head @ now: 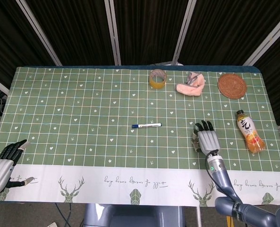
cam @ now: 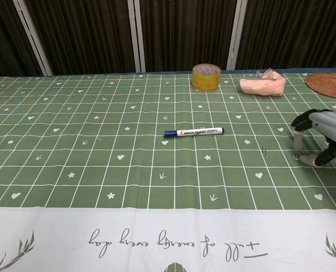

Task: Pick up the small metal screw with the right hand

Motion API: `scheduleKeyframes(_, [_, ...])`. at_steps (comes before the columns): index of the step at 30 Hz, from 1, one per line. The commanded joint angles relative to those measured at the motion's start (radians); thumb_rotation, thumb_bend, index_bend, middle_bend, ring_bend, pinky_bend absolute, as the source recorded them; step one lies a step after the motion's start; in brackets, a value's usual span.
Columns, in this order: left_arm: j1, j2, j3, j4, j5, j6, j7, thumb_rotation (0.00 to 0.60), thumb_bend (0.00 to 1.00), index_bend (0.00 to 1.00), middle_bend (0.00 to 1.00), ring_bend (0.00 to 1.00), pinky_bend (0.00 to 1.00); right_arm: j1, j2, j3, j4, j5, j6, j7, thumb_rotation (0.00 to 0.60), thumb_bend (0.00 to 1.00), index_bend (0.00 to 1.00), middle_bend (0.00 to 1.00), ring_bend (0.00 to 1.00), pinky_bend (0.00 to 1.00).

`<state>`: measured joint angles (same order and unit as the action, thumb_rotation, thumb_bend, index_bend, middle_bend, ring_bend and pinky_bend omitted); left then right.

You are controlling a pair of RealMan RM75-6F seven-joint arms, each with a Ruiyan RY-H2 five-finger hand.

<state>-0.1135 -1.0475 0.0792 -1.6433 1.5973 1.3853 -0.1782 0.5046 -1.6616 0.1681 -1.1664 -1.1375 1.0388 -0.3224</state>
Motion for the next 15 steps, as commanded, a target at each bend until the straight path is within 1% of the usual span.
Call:
scheduleKeyframes(1, [0.000, 0.000, 0.000, -0.001, 0.001, 0.001, 0.001, 0.600, 0.04, 0.00, 0.00, 0.00, 0.00, -0.001, -0.002, 0.001, 0.000, 0.004, -0.002, -0.001, 0.600, 0.28, 0.49, 0.15, 0.00, 0.00])
scheduleKeyframes(15, [0.002, 0.000, -0.002, -0.002, 0.003, 0.008, 0.000, 0.600, 0.04, 0.00, 0.00, 0.00, 0.00, -0.001, -0.024, 0.001, 0.028, 0.018, -0.014, -0.002, 0.600, 0.30, 0.50, 0.15, 0.00, 0.00])
